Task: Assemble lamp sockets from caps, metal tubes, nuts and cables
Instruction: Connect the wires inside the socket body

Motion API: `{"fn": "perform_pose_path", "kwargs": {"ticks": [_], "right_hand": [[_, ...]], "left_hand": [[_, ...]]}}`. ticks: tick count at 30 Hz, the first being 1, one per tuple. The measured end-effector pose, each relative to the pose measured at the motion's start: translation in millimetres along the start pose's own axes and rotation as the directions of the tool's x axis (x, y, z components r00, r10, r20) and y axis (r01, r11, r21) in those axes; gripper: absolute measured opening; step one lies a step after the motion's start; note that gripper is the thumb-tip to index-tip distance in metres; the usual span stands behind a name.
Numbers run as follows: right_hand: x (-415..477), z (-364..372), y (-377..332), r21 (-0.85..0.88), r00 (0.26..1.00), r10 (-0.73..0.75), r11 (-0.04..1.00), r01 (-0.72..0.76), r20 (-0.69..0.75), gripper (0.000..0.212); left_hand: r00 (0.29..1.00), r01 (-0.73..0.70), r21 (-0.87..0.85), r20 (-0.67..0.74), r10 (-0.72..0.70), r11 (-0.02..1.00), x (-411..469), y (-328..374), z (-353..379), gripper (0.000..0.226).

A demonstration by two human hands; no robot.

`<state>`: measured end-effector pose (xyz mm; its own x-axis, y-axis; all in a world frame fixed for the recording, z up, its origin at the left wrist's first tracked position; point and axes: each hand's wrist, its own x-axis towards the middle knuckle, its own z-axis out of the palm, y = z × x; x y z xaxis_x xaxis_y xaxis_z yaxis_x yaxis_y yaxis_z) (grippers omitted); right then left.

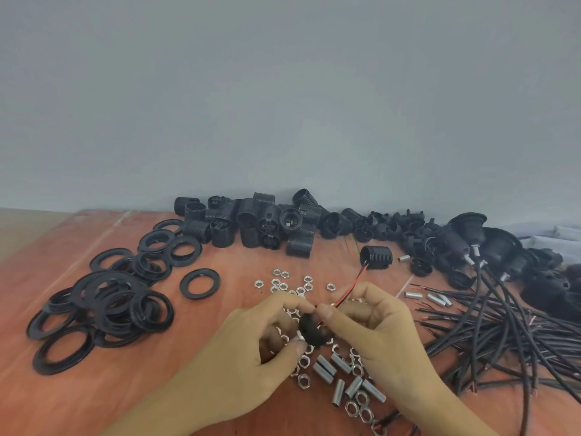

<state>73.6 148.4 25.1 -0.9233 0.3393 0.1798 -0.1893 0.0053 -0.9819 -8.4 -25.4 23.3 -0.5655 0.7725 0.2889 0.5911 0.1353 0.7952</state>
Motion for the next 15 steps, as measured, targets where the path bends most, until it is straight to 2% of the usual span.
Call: {"fn": "perform_pose_path", "kwargs": {"ticks": [2,5,7,10,15], "right_hand": [[-0.4,1.7,1.6,-0.068,0.999,-0.039,0.997,0.037,-0.024,0.012],[0.4,-2.8,0.7,-0.109,0.993,-0.083,0.991,0.074,-0.083,0.026],[0.2,-4.2,-0.2,-0.134,0.990,-0.125,0.984,0.115,-0.068,0.024],[-1.1,-1.2,1.0,-0.082,0.991,-0.132,0.988,0.129,-0.036,0.016],[-4.3,3.7,7.2,-0.140,0.992,-0.122,0.983,0.123,0.015,0.016]], "left_hand": [[1.000,-0.001,-0.025,-0.004,0.001,1.000,-0.7,-2.3,2.3,0.033],[0.999,0.007,-0.068,-0.040,-0.010,0.998,-1.4,-5.1,6.0,0.035],[0.996,0.002,-0.074,-0.092,-0.009,0.997,-1.3,-7.7,8.4,0.038],[0.992,-0.012,-0.063,-0.123,0.005,0.998,-0.7,-8.7,8.6,0.031],[0.998,0.026,-0.103,-0.056,-0.032,0.994,-1.5,-4.9,5.4,0.021]]}}
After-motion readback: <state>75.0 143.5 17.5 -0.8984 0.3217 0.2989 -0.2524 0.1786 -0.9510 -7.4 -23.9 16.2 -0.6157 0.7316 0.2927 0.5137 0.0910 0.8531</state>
